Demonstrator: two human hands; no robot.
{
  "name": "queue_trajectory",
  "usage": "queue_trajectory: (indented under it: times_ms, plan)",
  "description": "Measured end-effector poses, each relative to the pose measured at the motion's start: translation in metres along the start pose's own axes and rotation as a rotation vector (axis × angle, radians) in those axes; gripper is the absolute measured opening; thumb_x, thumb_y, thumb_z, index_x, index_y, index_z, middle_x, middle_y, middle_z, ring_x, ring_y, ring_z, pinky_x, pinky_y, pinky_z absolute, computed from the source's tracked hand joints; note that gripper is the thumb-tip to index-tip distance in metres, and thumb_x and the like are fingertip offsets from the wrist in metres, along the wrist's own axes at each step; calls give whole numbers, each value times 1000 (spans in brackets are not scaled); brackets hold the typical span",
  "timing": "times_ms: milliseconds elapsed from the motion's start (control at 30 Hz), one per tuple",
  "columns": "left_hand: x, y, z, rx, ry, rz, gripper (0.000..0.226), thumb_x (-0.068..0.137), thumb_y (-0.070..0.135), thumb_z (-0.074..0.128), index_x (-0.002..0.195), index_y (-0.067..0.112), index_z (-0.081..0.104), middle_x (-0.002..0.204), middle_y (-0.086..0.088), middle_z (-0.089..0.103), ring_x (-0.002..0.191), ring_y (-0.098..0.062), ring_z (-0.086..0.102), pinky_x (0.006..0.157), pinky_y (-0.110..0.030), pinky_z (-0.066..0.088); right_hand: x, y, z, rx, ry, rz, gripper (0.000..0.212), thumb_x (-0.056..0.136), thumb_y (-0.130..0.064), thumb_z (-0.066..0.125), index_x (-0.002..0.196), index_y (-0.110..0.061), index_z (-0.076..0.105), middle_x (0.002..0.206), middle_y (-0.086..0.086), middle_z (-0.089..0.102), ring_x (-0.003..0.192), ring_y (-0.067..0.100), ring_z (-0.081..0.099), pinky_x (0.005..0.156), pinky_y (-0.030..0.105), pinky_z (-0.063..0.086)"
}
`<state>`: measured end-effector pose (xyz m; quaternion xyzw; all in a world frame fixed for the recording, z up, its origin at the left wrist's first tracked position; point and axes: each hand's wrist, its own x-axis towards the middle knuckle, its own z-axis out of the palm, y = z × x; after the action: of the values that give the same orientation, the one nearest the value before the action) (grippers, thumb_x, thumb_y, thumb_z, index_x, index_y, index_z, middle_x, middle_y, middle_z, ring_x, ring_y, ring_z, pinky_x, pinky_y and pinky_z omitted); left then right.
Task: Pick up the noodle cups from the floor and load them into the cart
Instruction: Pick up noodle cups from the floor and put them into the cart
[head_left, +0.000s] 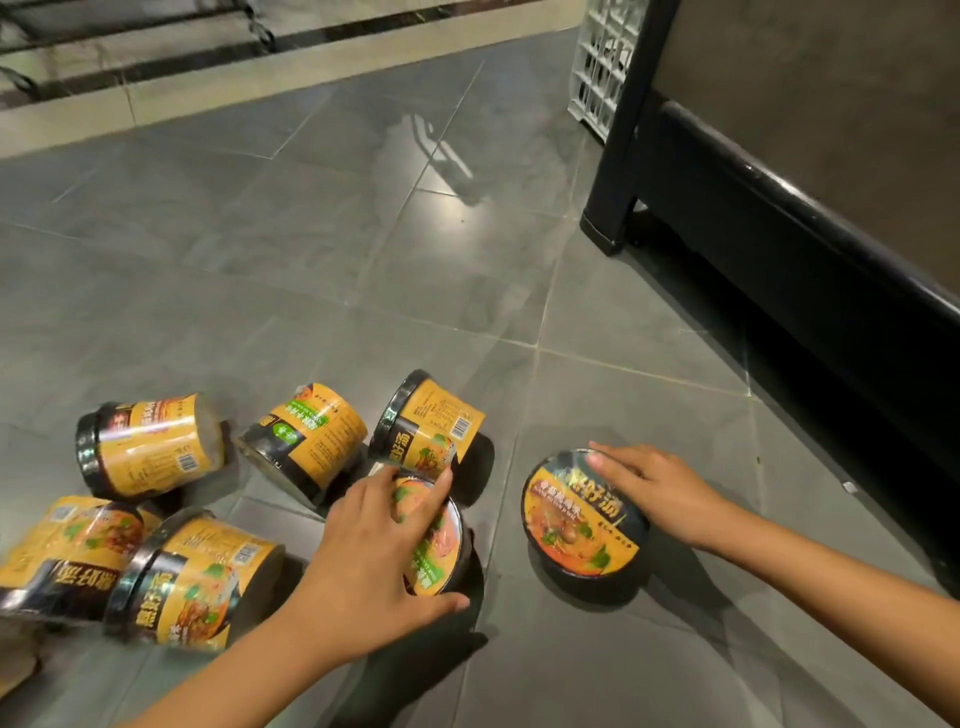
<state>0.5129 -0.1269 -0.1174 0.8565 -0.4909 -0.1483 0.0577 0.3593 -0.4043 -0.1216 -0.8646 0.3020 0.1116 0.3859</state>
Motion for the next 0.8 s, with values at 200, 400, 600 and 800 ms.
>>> queue_trajectory:
  times_ms: [200, 400, 600, 800]
  plan:
    - [5, 5, 11, 4, -49, -44, 102, 69, 96, 30, 153, 40, 17, 154, -19, 27, 138, -43, 31, 104, -55, 35, 11, 7, -6, -199, 186, 37, 52, 90, -58, 48, 126, -21, 56, 115, 7, 60, 110, 25, 54, 91, 35, 43]
    - [3, 2, 14, 37, -56, -71, 117, 54, 104, 29, 152, 45, 5, 159, -21, 12, 139, -46, 28, 103, -59, 35, -16, -22, -2, -683, -118, 67, 133, 45, -103, 25, 146, -36, -28, 135, 6, 34, 127, 24, 41, 97, 37, 44]
    - [6, 6, 15, -16, -71, -117, 118, 51, 92, 50, 152, 46, 8, 143, -13, 29, 119, -33, 41, 88, -43, 50, -20, -24, 7, -756, -127, 105, 139, 50, -98, 43, 142, -30, -36, 133, 10, 33, 124, 25, 41, 96, 37, 43]
    - [15, 11, -5, -70, 2, -161, 111, 51, 77, 59, 150, 41, 26, 129, -18, 37, 102, -35, 45, 74, -42, 50, -9, -43, -8, -527, -130, 67, 136, 45, -85, 59, 141, -45, -29, 121, -1, 26, 114, 17, 40, 84, 24, 39]
